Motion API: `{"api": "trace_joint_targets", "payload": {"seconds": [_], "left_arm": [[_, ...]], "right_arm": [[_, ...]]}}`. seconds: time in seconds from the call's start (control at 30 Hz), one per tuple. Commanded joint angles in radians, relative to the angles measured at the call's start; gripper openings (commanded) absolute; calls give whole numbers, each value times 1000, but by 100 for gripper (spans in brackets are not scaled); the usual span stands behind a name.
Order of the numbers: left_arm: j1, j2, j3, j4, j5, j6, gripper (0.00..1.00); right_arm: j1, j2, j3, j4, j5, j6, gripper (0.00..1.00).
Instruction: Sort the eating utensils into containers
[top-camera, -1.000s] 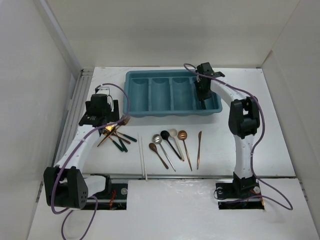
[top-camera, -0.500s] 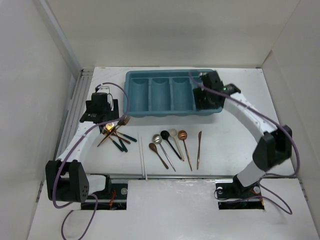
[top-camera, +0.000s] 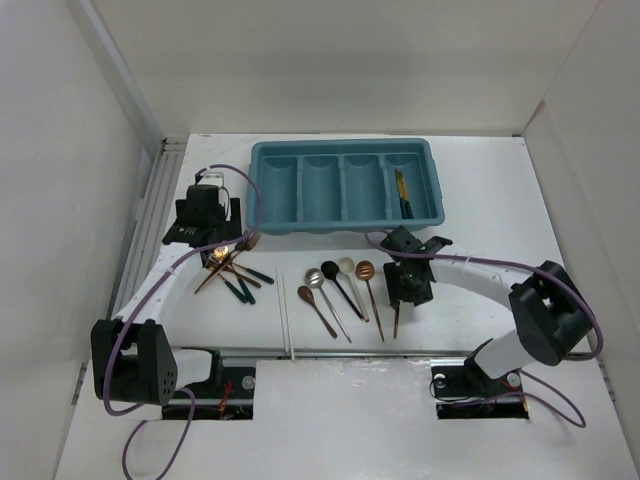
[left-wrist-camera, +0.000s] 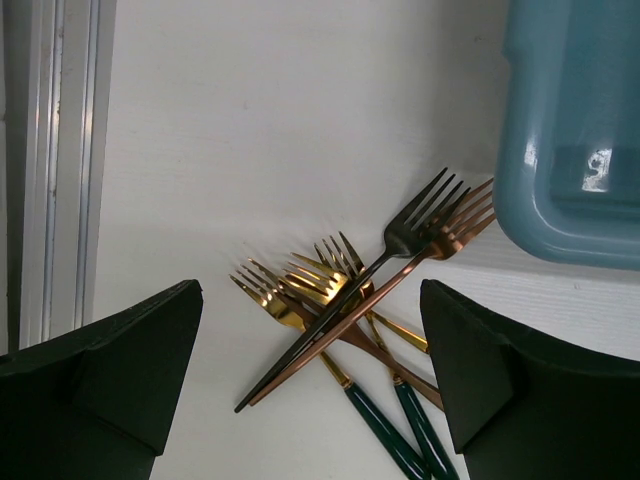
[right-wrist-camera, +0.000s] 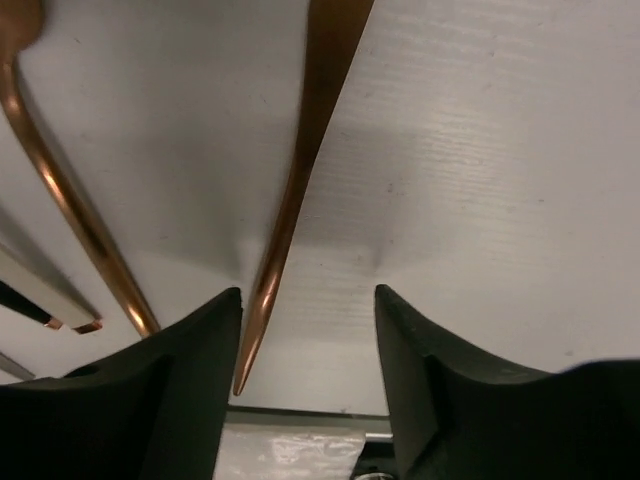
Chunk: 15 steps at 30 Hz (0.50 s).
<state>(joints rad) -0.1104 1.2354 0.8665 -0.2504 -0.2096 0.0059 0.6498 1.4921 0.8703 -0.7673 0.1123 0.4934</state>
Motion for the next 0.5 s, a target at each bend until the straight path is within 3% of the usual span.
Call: {"api": "trace_joint_targets", "payload": {"seconds": [0.0, 0.17, 0.23, 0.37, 0.47], "left_arm": [[-2, -33, 29, 31, -4, -7, 88], [-2, -33, 29, 20, -13, -7, 88], [-2, -33, 29, 20, -22, -7, 88], [-2, -33, 40, 11, -33, 2, 88], [-2, -33, 40, 11, -33, 11, 88]], "right_arm": [[11, -29, -74, 118, -49, 62, 58], [33, 57, -97, 171, -69, 62, 47], [47, 108, -88, 181, -69, 62, 37], [47, 132, -129, 195, -59, 94, 0], [47, 59, -165, 209, -59, 126, 0]]}}
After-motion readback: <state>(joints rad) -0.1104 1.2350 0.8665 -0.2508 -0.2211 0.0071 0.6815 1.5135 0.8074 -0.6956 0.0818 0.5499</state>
